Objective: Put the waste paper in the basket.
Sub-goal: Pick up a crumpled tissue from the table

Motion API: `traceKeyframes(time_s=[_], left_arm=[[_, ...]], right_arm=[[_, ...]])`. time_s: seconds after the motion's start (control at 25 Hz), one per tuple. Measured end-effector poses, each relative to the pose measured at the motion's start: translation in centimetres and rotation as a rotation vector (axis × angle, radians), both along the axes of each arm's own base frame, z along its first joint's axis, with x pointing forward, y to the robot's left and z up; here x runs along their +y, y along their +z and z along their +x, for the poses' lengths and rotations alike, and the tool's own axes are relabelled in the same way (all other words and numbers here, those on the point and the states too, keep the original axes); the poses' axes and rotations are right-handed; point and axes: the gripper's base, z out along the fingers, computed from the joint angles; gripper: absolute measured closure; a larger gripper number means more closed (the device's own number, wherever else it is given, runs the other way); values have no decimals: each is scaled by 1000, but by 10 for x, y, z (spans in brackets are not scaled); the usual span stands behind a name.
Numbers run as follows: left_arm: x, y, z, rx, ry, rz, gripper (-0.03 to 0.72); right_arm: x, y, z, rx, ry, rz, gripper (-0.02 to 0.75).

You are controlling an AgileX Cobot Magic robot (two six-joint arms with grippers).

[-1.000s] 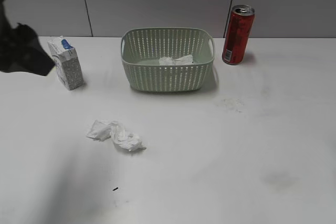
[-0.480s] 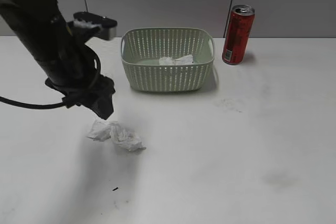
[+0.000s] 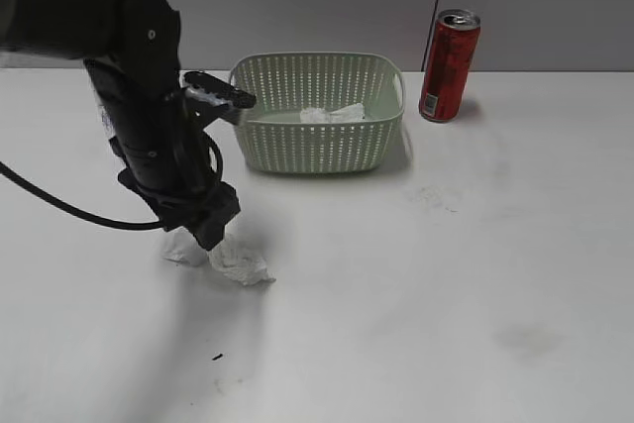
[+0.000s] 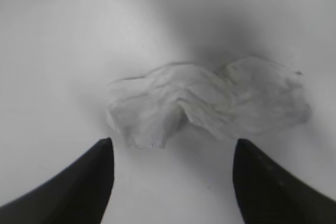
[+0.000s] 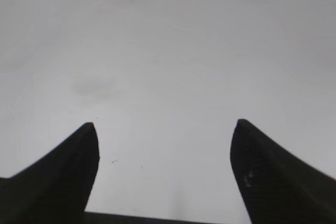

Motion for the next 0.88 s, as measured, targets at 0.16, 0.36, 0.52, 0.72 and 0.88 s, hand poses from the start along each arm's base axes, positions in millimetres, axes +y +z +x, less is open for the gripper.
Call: traceKeyframes(time_s=[0.16, 0.36, 0.52, 0.72, 0.88], left_arm=[[-5, -8, 3, -32, -11, -2, 168], [-16, -25, 2, -36, -35, 1, 99], [-22, -41, 1, -23, -48, 13, 84], [-23, -47, 2, -9, -48, 19, 125], [-25, -47, 0, -2, -45, 14, 249]], right_arm=[[-1, 3, -14, -107, 0, 10, 148], [-2, 5, -26, -190, -1, 17, 148], [-2, 5, -29, -212, -1, 19, 148], [-2, 5, -29, -213, -1, 20, 148], [-2, 5, -29, -213, -1, 21, 148]])
